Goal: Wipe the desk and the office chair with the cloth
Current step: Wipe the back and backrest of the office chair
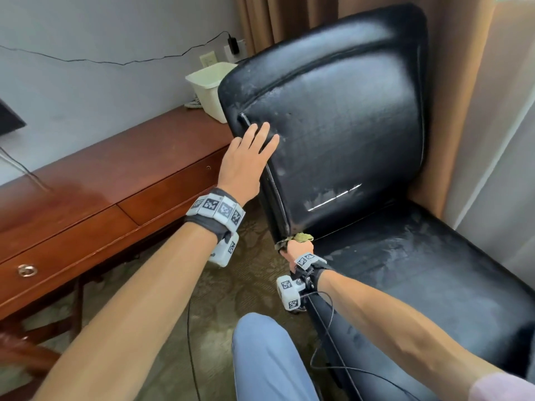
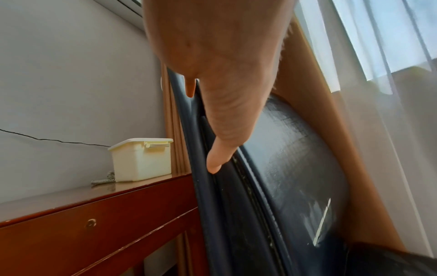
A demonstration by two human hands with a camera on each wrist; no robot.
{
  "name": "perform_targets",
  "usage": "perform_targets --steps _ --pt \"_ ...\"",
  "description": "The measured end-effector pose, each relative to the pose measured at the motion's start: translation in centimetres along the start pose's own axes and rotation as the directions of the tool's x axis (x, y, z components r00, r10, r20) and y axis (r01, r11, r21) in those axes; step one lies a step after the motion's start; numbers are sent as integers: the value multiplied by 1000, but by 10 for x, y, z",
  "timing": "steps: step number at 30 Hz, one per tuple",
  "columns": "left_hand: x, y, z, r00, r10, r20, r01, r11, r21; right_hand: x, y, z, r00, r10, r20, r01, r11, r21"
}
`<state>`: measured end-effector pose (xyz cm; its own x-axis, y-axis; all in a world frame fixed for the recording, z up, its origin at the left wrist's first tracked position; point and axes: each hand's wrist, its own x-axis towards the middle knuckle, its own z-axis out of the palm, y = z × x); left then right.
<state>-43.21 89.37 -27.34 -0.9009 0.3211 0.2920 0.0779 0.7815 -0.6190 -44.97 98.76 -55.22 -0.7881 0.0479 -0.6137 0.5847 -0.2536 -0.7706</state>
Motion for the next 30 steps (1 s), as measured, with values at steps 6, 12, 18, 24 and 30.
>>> perform_targets --steps 6,12,18,24,30 --pt "1 2 1 1000 -7 17 8 1000 -2 -21 20 21 988 -47 -144 39 998 -56" --pt "2 6 -4 999 -15 43 17 999 -29 -31 8 4 964 -52 -260 39 998 -56" --pt "3 13 -9 998 -42 53 45 997 -60 -31 -19 0 987 34 -158 -27 999 46" --pt "5 22 -5 996 -79 46 83 993 -84 -47 -52 -27 993 42 -110 -4 946 324" --pt "5 24 -5 996 -80 31 82 993 -83 -94 -56 -51 998 -34 49 9 902 431"
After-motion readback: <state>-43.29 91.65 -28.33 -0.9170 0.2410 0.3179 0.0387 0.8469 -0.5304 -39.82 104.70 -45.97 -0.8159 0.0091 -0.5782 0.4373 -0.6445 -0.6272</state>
